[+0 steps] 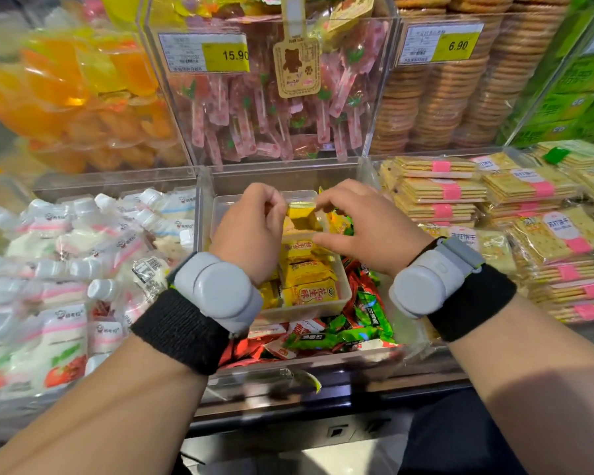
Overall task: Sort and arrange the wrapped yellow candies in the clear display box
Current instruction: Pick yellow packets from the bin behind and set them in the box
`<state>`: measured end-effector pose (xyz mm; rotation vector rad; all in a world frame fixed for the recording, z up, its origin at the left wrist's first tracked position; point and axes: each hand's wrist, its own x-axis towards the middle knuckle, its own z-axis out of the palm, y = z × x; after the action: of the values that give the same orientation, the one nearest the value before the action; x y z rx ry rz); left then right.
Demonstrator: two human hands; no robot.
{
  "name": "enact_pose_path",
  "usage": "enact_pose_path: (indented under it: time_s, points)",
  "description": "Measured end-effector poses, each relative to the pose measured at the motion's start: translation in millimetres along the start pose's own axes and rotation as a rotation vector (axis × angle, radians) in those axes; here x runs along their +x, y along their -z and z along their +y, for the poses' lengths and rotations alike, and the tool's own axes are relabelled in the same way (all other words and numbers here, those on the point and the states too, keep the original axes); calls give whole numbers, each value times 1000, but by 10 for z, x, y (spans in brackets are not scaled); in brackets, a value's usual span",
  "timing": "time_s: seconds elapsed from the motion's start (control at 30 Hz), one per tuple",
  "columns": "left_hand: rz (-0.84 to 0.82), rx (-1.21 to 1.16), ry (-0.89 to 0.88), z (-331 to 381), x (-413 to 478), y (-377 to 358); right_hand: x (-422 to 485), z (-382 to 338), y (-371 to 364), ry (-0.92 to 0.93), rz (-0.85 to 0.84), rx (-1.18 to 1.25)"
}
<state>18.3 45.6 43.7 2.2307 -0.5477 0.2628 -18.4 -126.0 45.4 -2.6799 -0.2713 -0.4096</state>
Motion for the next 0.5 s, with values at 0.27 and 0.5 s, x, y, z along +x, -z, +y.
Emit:
enact_pose_path:
  time_s: [0.27,0.5]
  points:
    - [-51,-110,102,-183,-120,9,-55,-44,-192,-11,-41,215]
    - [-102,-113,134,-241,-187,5,-120,-51,-214,-14,-120,264]
